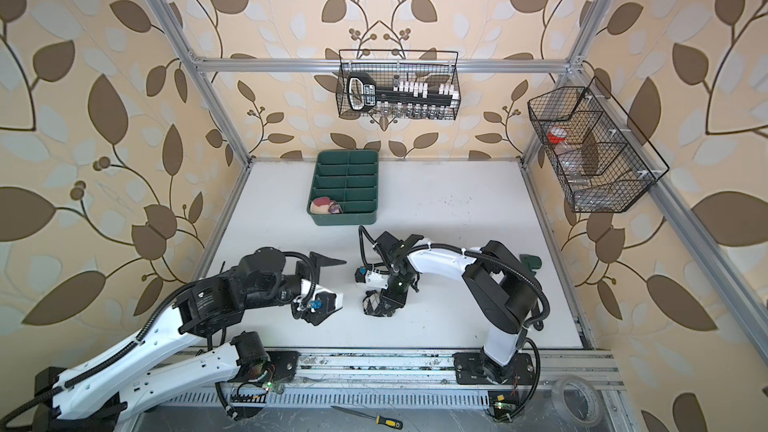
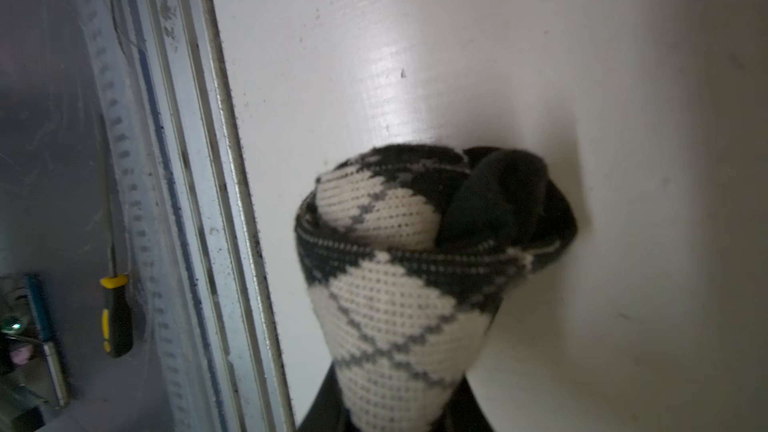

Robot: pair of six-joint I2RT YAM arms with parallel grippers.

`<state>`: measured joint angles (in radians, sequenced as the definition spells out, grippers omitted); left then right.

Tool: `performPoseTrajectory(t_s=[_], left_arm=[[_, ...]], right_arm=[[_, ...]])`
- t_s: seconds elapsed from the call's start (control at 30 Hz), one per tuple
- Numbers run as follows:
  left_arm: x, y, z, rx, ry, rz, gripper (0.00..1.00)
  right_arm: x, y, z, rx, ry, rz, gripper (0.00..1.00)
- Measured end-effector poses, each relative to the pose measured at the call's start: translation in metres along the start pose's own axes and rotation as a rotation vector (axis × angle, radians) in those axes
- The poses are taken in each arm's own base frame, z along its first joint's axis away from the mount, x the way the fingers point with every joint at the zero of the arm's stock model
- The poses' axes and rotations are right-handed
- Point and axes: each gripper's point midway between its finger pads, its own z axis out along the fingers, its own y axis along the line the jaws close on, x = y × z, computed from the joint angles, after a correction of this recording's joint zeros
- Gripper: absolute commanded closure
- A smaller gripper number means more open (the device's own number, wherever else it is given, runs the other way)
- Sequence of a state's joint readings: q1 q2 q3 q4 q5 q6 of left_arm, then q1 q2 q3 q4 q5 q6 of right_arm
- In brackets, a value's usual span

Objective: Roll the socks

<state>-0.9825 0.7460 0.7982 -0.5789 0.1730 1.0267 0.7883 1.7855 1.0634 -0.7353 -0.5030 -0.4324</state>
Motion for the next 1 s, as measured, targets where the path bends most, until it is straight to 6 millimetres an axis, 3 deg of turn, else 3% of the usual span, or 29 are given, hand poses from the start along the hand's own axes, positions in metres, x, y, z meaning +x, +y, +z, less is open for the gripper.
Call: performPoseTrajectory(t_s=[0.17, 0.27, 0.37, 0.5, 0.7, 1.0], left_arm=[[0.022, -0.062, 0.047, 0.151, 0.122, 0.203, 0.09], [0.041, -0.085, 0.067, 0.192, 0.189, 0.267, 0.14], [0.048, -0.095, 0.081, 0.205, 0.223, 0.290, 0.16], [0.049, -0.095, 0.098, 0.178, 0.246, 0.297, 0.16], [0.065, -0.088, 0.125, 0.113, 0.351, 0.222, 0.27], [0.076, -0.073, 0.136, -0.022, 0.428, 0.100, 0.20]], right_arm=[[-0.001, 0.001, 0.001, -0.076, -0.003, 0.083, 0.91], [0.000, 0.002, 0.001, -0.091, -0.001, 0.104, 0.91], [0.000, 0.003, 0.001, -0.093, -0.001, 0.110, 0.91], [0.000, 0.003, 0.001, -0.093, 0.000, 0.113, 0.91], [0.001, 0.005, 0.000, -0.097, 0.000, 0.117, 0.90], [0.006, 0.010, 0.000, -0.117, 0.005, 0.127, 0.90]])
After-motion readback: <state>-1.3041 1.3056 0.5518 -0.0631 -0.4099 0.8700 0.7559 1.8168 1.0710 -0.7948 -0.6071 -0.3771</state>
